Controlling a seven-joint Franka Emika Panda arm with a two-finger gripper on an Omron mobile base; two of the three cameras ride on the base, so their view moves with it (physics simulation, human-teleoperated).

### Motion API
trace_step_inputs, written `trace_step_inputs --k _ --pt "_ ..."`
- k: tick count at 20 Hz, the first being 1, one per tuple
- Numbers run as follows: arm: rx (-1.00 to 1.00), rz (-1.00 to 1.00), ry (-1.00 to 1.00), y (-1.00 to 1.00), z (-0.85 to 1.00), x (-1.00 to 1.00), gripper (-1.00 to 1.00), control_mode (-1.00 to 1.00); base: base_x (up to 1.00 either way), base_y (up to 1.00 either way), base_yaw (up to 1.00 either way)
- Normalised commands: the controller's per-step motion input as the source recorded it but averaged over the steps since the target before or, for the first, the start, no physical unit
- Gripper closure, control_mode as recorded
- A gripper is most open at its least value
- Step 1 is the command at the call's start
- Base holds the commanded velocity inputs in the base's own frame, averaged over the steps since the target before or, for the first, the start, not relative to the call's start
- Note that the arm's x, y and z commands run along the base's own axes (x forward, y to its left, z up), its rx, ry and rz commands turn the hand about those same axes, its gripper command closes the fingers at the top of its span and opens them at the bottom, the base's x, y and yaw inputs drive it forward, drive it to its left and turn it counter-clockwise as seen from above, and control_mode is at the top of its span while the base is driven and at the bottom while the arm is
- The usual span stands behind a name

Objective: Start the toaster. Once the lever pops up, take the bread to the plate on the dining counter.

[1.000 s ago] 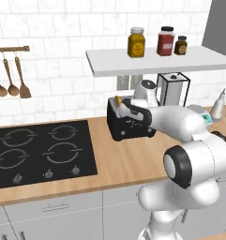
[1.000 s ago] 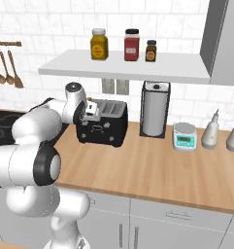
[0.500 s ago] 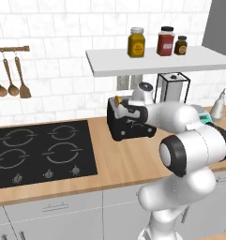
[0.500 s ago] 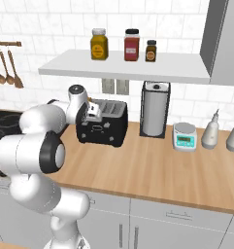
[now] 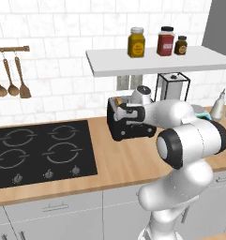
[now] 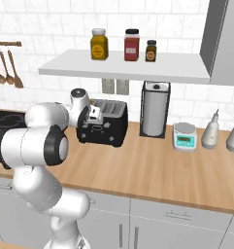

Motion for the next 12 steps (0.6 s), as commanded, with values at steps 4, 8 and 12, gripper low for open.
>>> trace_step_inputs --k 4,8,12 --pt "-0.02 0.0 0.0 0.08 -0.53 0.0 1.0 -1.0 0.0 0.0 0.0" --pt "-0.04 0.0 0.0 0.17 -0.76 0.0 1.0 -1.0 0.0 0.0 0.0" --pt "-0.06 0.0 0.0 0.21 -0.96 0.0 1.0 -1.0 0.0 0.0 0.0"
